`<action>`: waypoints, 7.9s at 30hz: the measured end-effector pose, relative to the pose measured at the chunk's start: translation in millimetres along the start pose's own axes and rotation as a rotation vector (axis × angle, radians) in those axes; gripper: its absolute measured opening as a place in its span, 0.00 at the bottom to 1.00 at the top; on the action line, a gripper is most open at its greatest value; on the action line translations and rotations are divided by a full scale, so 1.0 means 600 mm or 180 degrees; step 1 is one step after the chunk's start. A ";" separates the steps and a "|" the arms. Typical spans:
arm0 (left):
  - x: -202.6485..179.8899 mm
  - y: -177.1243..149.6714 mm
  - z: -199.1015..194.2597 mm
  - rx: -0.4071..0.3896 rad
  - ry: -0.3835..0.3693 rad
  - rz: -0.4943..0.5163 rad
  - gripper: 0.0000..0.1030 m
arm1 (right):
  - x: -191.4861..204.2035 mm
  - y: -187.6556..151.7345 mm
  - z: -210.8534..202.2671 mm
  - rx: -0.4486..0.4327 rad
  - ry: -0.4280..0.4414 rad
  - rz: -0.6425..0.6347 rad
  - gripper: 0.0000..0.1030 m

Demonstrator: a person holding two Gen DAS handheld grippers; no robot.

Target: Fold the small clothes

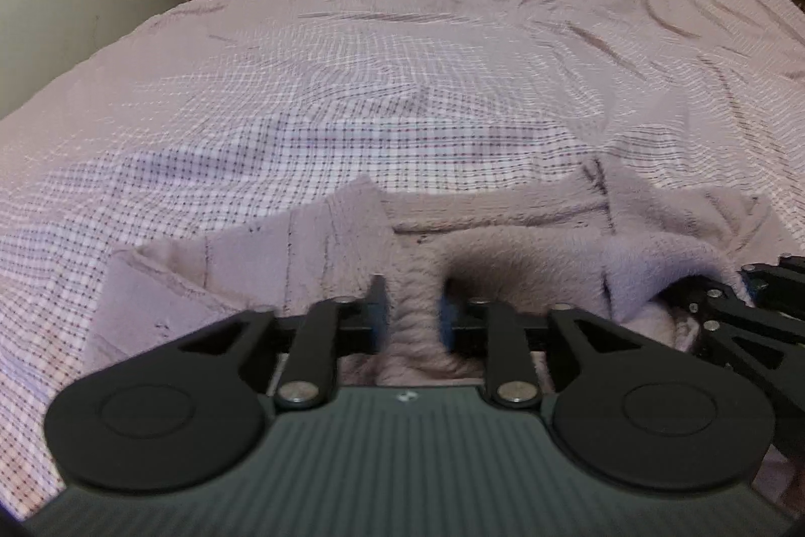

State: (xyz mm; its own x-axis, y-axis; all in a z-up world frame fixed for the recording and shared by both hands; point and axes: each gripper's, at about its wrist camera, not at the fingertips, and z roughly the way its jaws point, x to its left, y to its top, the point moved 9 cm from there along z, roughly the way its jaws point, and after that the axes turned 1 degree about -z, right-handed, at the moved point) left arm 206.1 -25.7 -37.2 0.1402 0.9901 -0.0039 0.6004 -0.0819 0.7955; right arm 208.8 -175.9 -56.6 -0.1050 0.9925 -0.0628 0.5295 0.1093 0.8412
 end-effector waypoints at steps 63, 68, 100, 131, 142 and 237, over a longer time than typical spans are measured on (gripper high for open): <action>0.039 0.002 -0.194 -0.0285 -0.0378 0.0325 0.12 | -0.020 0.017 -0.199 -0.0245 0.0338 -0.0037 0.07; 0.082 0.045 -0.180 -0.0373 -0.0241 0.0340 0.12 | -0.070 0.063 -0.198 -0.0449 0.0049 -0.0177 0.07; 0.224 0.058 -0.034 0.0053 0.0162 -0.0152 0.46 | -0.233 0.039 -0.062 -0.0054 -0.0361 0.0265 0.28; 0.214 0.007 -0.110 0.0261 -0.0068 -0.0256 0.39 | -0.210 -0.013 -0.101 -0.0082 -0.0068 0.0433 0.41; 0.223 -0.065 -0.115 0.0413 0.0207 -0.0464 0.43 | -0.225 -0.074 -0.079 0.0206 0.0035 0.0778 0.41; 0.302 -0.085 -0.200 0.0590 0.0364 -0.1172 0.82 | 0.362 0.082 -0.090 0.0413 0.1908 0.0760 0.47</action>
State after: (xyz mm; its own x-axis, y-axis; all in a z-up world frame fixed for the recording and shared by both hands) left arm 106.5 171.7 -5.5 -0.1920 0.9625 -0.1917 0.7269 0.2707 0.6312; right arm 166.5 41.8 0.2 -0.4029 0.7916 0.4593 0.6897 -0.0672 0.7209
